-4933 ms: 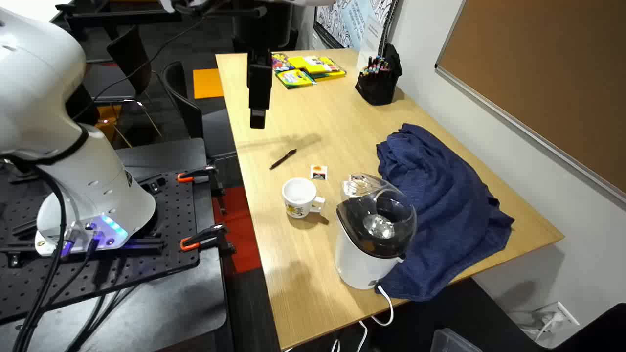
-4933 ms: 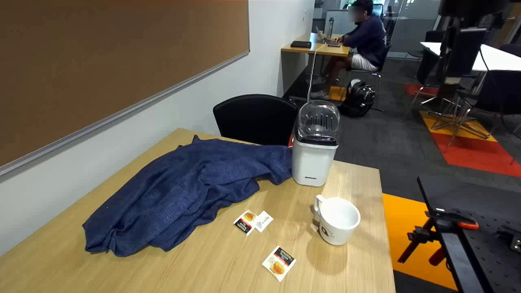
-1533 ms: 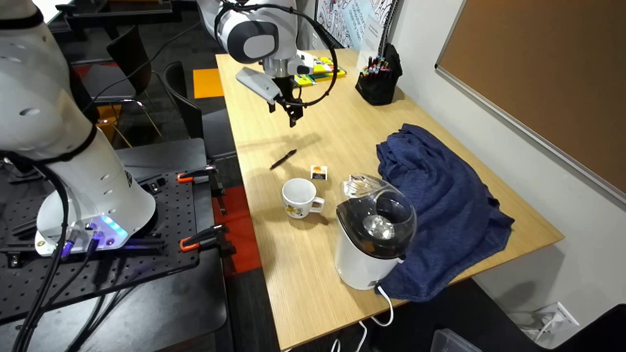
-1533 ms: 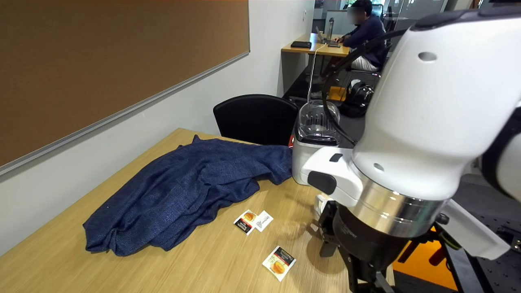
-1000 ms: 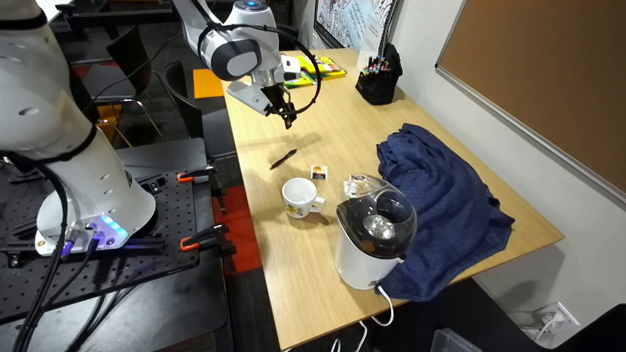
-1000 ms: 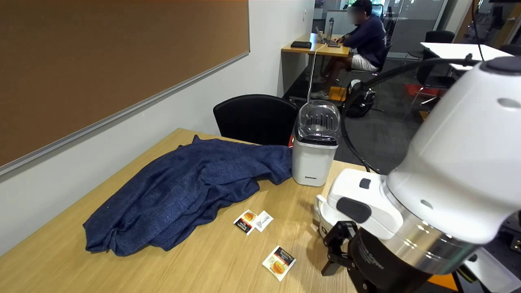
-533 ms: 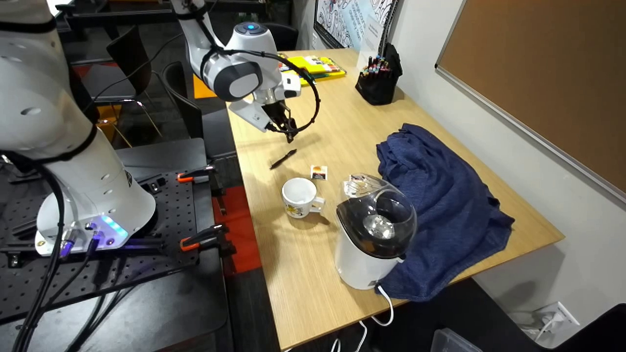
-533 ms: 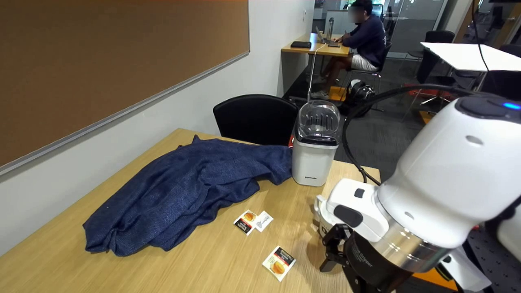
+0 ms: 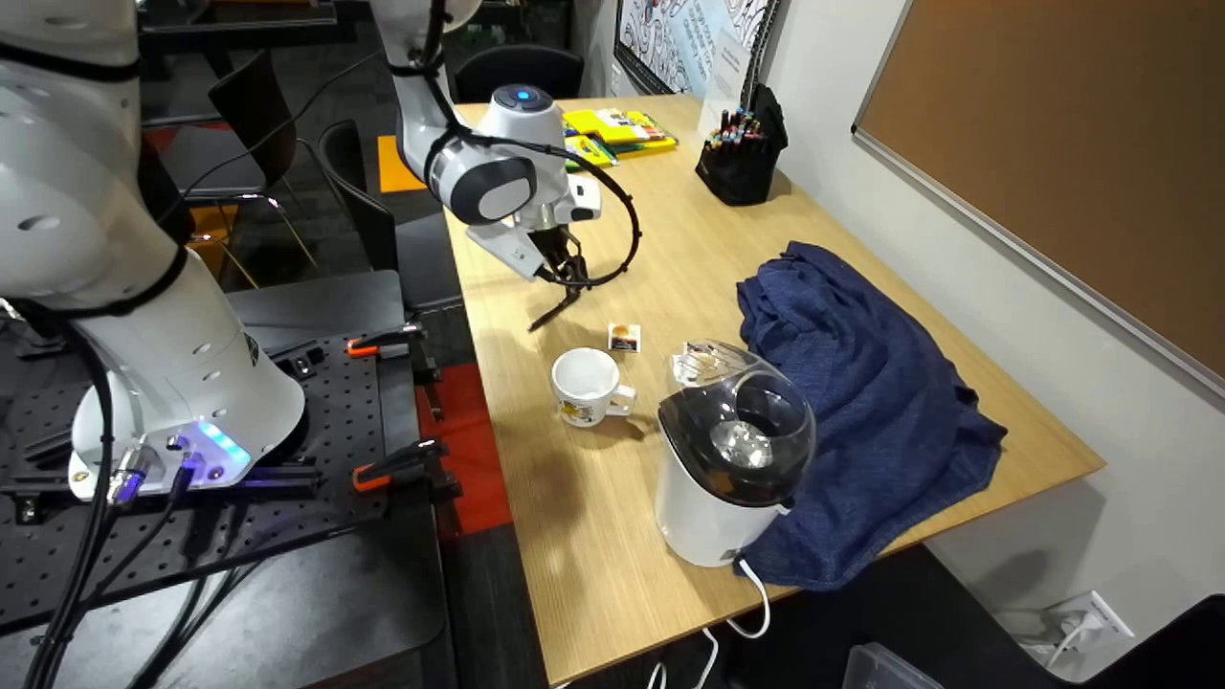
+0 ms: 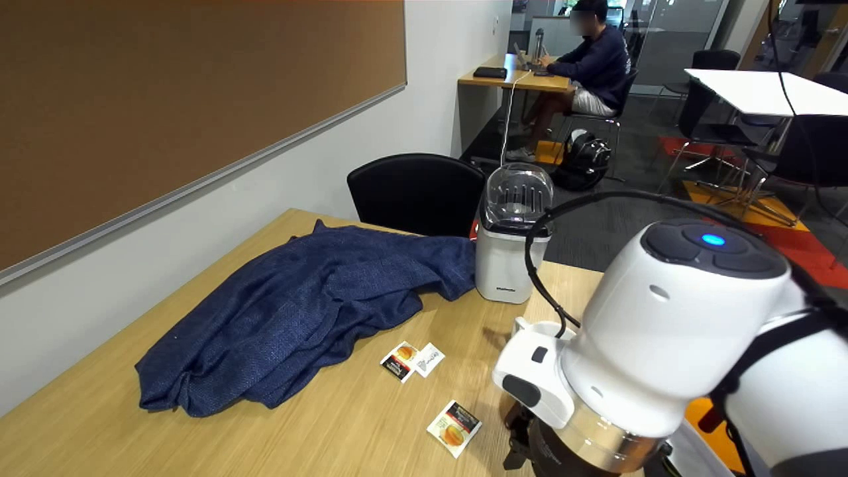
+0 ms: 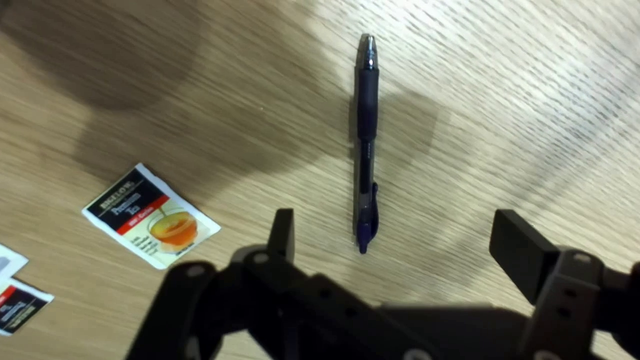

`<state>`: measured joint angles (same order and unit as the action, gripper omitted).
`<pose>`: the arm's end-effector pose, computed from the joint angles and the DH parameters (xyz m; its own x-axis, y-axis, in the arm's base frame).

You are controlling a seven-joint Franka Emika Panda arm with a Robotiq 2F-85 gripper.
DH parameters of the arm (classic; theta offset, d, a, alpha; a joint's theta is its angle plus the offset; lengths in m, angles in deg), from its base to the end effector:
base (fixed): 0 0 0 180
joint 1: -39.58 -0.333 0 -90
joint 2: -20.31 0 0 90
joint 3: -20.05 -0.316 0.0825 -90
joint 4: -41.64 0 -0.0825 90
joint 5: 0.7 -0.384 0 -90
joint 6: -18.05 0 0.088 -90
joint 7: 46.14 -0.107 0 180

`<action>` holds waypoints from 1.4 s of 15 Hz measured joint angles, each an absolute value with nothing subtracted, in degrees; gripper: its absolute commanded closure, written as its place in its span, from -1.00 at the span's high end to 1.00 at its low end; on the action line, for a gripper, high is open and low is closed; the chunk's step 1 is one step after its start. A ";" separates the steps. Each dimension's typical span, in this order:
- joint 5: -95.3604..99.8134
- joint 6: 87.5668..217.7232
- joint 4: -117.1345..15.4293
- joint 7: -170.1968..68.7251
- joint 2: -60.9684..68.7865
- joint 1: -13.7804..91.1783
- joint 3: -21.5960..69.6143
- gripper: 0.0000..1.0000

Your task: Pick the pen from the table and place it in the white cup

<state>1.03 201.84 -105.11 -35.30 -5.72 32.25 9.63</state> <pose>0.4264 0.1483 0.1257 0.8584 0.4682 0.2097 0.4854 -0.8735 -0.0366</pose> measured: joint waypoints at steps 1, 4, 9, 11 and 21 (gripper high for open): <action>1.11 201.82 -104.32 -35.30 -6.98 32.54 9.50 1.00; 1.20 201.80 -102.45 -35.30 -9.99 33.00 9.43 0.69; 1.23 201.63 -100.12 -35.30 -13.16 33.18 9.41 0.37; 1.24 201.45 -99.45 -35.30 -13.99 33.18 9.41 0.44; 1.24 200.85 -97.03 -35.30 -16.40 33.18 9.41 -0.67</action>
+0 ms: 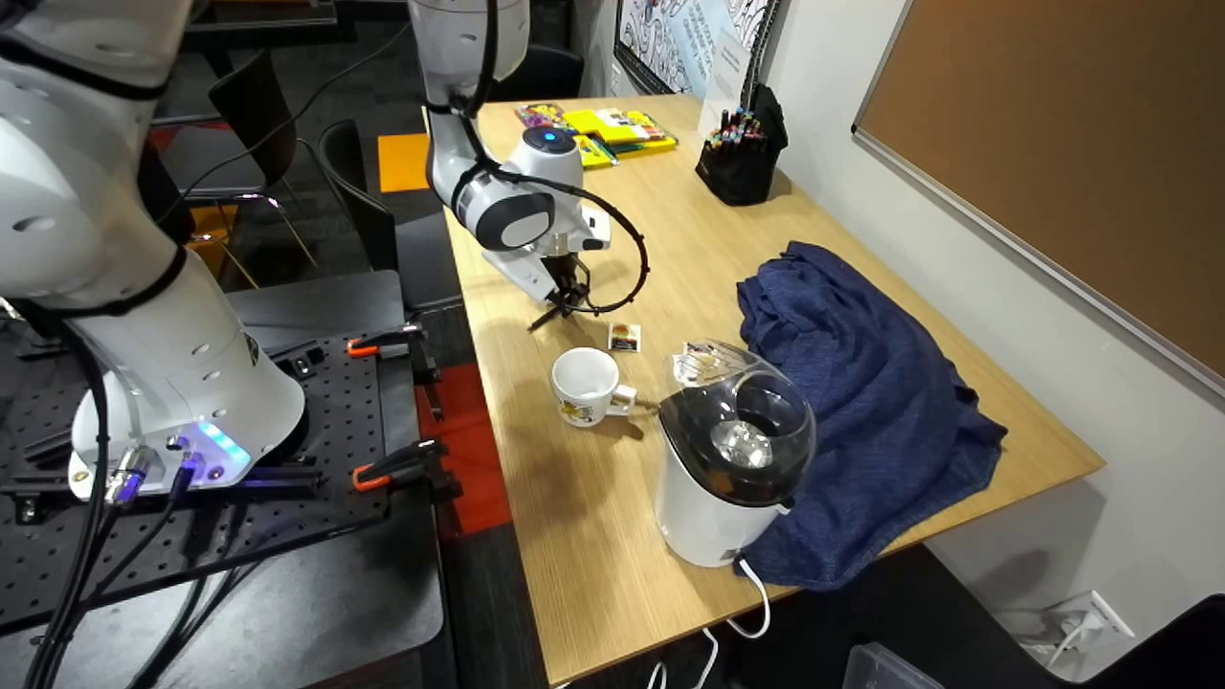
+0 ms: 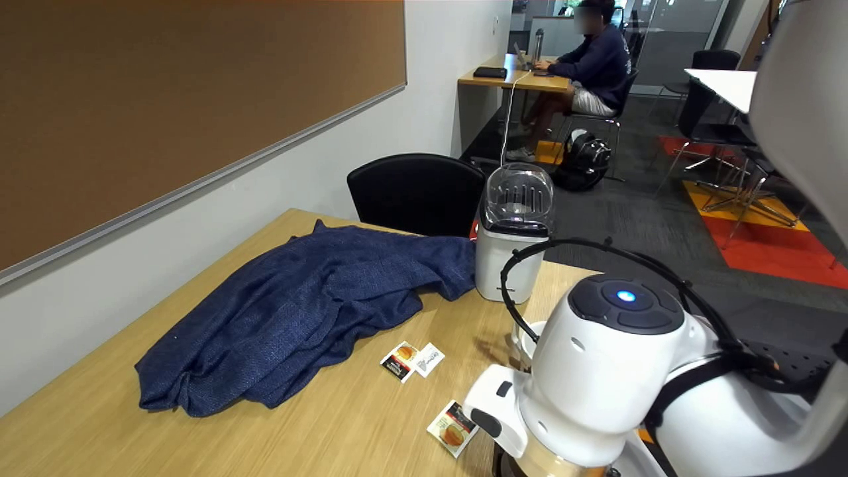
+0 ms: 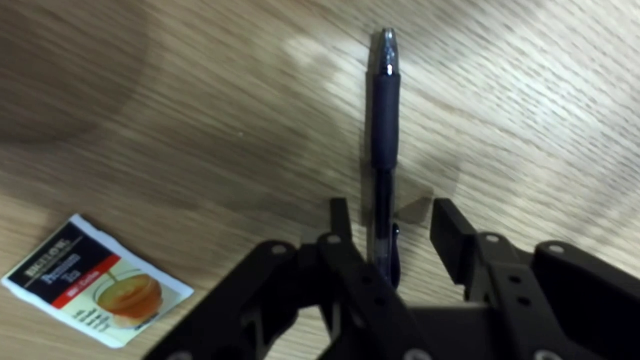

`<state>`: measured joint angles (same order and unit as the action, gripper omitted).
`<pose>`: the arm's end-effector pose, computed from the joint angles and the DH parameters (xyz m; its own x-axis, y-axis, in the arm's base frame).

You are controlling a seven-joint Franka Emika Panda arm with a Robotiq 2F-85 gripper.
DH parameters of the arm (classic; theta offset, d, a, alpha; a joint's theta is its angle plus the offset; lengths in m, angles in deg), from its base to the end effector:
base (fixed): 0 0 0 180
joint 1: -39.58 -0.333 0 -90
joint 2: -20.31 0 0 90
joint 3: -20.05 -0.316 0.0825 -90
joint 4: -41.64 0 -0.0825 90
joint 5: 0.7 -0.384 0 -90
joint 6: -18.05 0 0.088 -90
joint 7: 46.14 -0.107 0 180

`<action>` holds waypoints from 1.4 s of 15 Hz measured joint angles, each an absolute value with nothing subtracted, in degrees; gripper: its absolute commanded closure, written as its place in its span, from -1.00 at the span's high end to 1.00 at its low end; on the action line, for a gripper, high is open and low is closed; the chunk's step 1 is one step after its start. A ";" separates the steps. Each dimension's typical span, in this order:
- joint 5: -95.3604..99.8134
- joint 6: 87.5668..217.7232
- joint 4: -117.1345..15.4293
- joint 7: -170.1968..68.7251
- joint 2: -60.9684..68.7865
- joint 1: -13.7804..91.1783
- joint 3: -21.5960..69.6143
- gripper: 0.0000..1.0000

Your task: Pick the pen from the table and place it in the white cup

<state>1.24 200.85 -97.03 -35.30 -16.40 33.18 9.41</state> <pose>0.4471 0.1528 0.0720 0.8802 0.4475 0.1579 0.4630 -0.8828 -0.0790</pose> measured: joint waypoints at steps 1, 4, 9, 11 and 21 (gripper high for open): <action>1.24 200.84 -96.88 -35.30 -16.49 33.18 9.41 -0.81; 1.24 200.84 -96.60 -35.30 -16.52 33.18 9.32 -1.00; 1.82 200.82 -96.25 -35.25 -16.37 37.56 3.91 -0.94; 2.18 200.81 -96.25 -35.25 -15.94 41.39 0.07 -0.94; 0.36 200.81 -97.75 -45.80 -2.52 34.60 11.06 -0.94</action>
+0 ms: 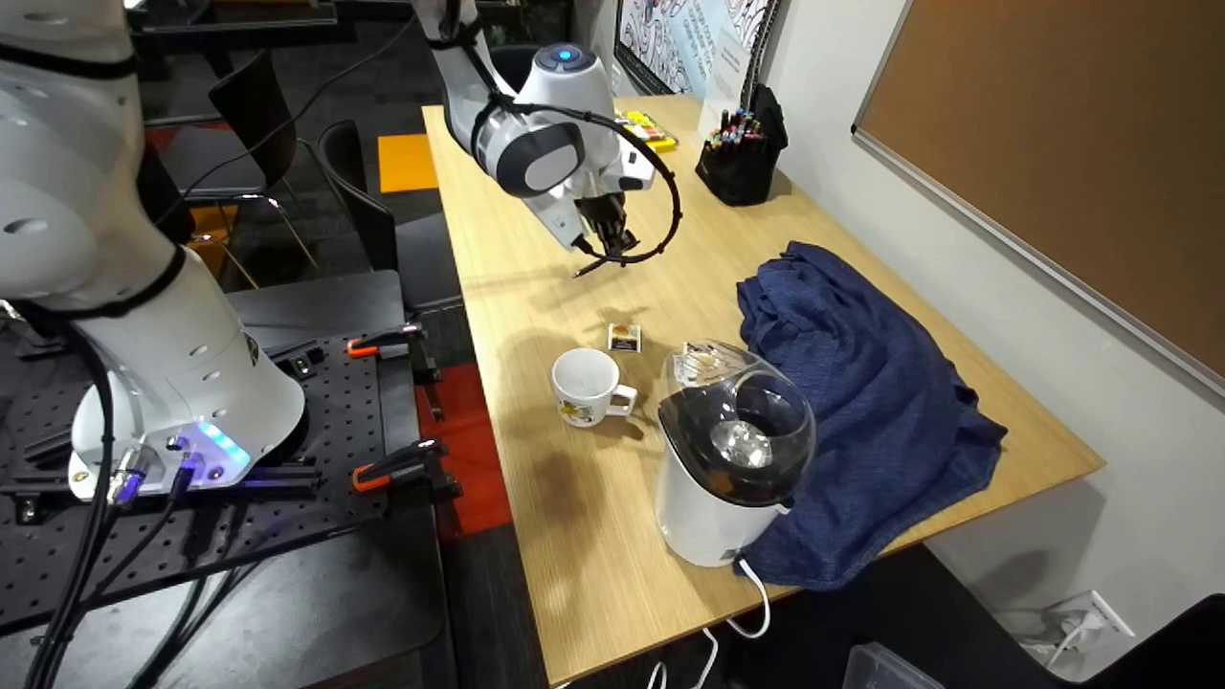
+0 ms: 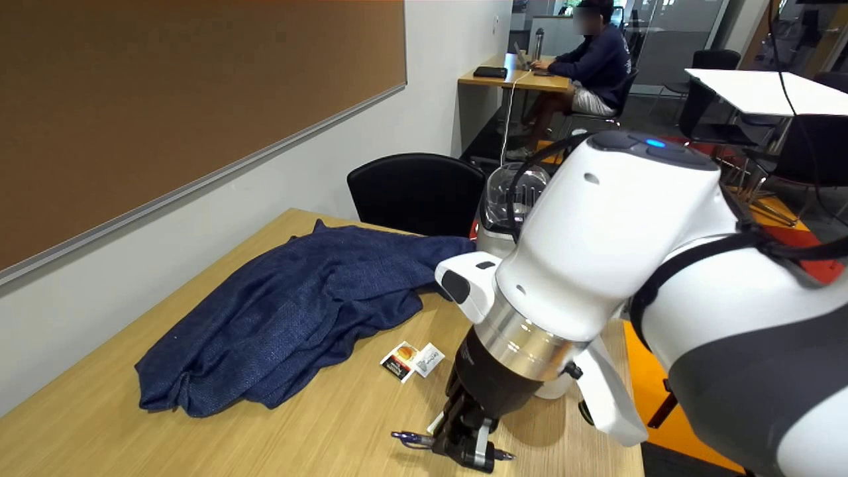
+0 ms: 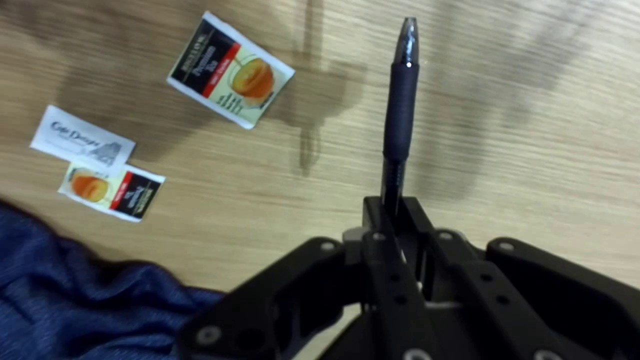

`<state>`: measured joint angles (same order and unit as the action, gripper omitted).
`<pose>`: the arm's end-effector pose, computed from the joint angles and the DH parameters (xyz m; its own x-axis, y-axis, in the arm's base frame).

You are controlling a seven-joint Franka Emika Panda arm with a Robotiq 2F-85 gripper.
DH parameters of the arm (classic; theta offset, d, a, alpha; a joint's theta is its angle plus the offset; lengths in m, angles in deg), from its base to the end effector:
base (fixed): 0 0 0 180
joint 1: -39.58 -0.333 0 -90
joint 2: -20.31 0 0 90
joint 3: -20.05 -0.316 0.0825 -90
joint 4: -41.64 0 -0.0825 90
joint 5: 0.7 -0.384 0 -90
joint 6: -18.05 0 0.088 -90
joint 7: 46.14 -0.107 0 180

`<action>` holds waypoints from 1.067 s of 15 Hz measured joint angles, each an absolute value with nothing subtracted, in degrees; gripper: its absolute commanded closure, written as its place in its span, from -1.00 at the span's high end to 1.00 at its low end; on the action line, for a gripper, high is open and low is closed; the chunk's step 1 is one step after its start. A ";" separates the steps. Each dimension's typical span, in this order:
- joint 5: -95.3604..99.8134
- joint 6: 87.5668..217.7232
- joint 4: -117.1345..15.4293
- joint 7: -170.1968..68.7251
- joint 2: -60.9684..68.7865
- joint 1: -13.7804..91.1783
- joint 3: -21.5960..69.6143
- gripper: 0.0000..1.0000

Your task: Pick the pen from the table and place it in the white cup

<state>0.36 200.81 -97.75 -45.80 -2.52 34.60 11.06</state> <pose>0.4988 0.1287 0.1851 0.9090 0.2174 0.3557 0.2518 -0.9663 -0.0528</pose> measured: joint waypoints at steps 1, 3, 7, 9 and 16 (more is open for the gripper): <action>0.31 200.81 -98.06 -47.25 -1.10 31.13 14.95 -0.94; 0.41 200.81 -98.87 -50.11 1.44 22.77 24.29 -0.94; 1.38 200.81 -99.33 -54.33 3.27 6.48 42.99 -0.94; 1.40 200.37 -99.33 -56.38 3.21 -2.13 52.19 -0.94; 1.39 191.65 -98.38 -66.75 3.06 -25.03 72.88 -0.94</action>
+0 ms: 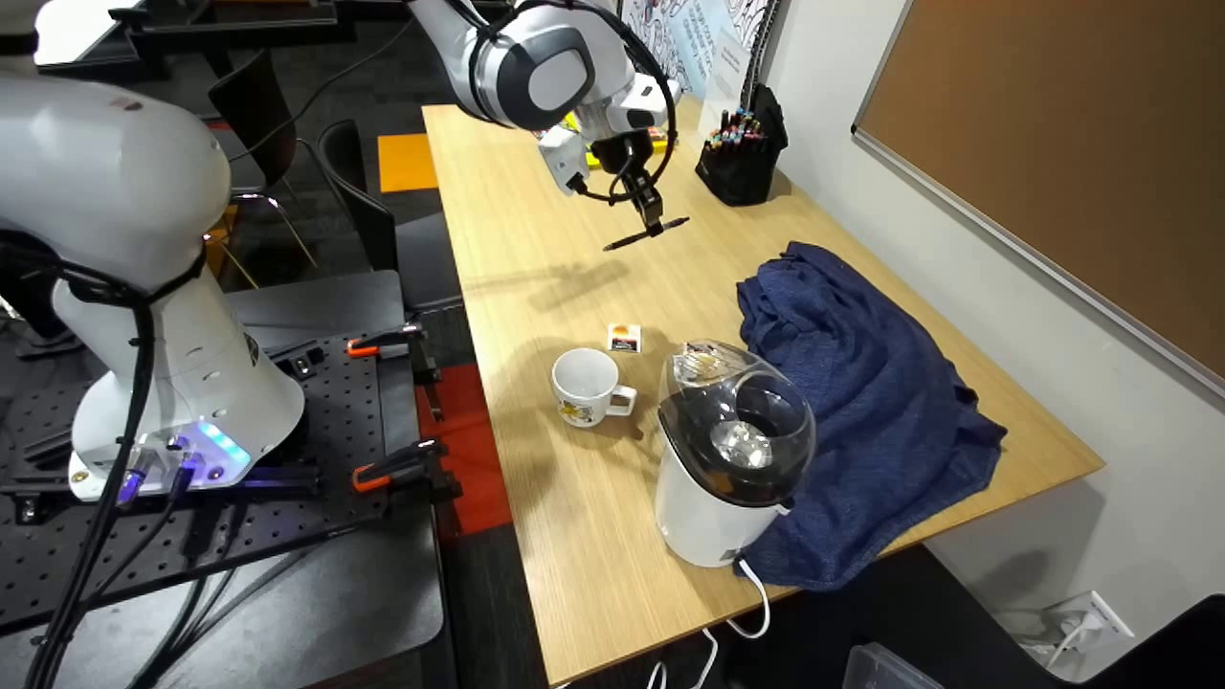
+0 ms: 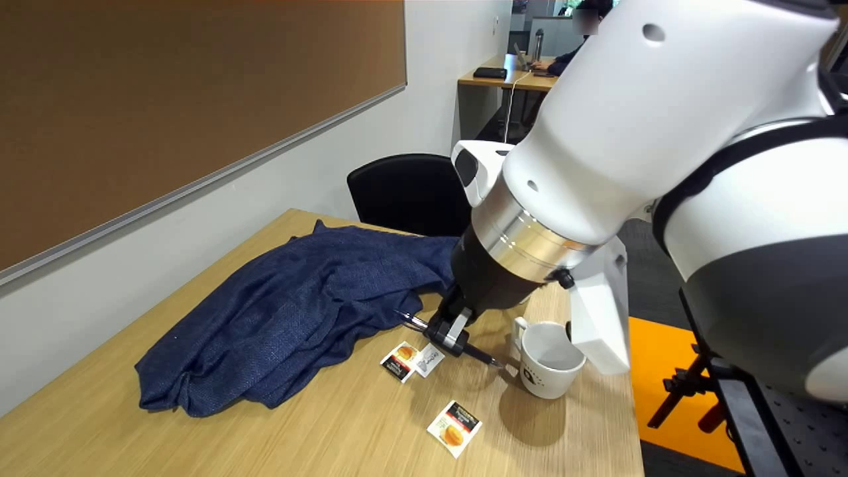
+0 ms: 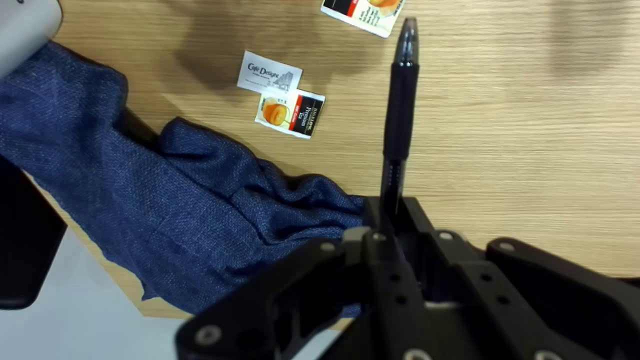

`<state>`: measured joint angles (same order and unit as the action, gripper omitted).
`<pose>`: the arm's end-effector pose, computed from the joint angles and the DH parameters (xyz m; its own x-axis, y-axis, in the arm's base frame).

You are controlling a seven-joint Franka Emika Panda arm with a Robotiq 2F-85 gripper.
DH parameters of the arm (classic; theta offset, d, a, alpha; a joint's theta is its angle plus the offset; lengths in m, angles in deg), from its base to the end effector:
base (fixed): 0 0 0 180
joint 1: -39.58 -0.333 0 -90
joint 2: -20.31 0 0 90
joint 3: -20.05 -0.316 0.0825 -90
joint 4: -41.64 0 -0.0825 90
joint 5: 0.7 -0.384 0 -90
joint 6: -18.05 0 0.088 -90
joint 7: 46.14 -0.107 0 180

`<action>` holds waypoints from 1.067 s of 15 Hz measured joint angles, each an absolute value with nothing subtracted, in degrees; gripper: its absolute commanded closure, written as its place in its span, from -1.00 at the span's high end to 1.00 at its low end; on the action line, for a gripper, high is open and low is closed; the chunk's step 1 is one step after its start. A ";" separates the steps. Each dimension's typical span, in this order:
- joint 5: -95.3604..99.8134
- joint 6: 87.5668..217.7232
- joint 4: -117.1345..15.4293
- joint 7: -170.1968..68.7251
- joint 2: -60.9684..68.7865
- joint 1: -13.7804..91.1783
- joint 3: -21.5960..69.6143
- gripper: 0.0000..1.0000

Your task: Pick the pen from the table and place it in the white cup

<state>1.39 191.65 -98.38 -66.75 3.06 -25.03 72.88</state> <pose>0.5115 0.1061 0.2710 0.8999 -0.0183 0.4356 -0.0720 -0.9916 0.1070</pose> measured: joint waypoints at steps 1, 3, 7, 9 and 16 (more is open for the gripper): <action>1.39 190.73 -98.34 -67.73 3.06 -27.07 74.53 -0.76; 1.39 189.29 -98.32 -68.36 3.09 -29.73 76.37 -0.76; 1.39 188.98 -98.32 -68.76 3.09 -30.29 76.74 -0.94; 1.28 188.99 -98.25 -69.63 2.69 -30.47 77.11 -0.94; -0.68 189.43 -95.87 -86.08 -10.15 -37.73 86.56 -0.94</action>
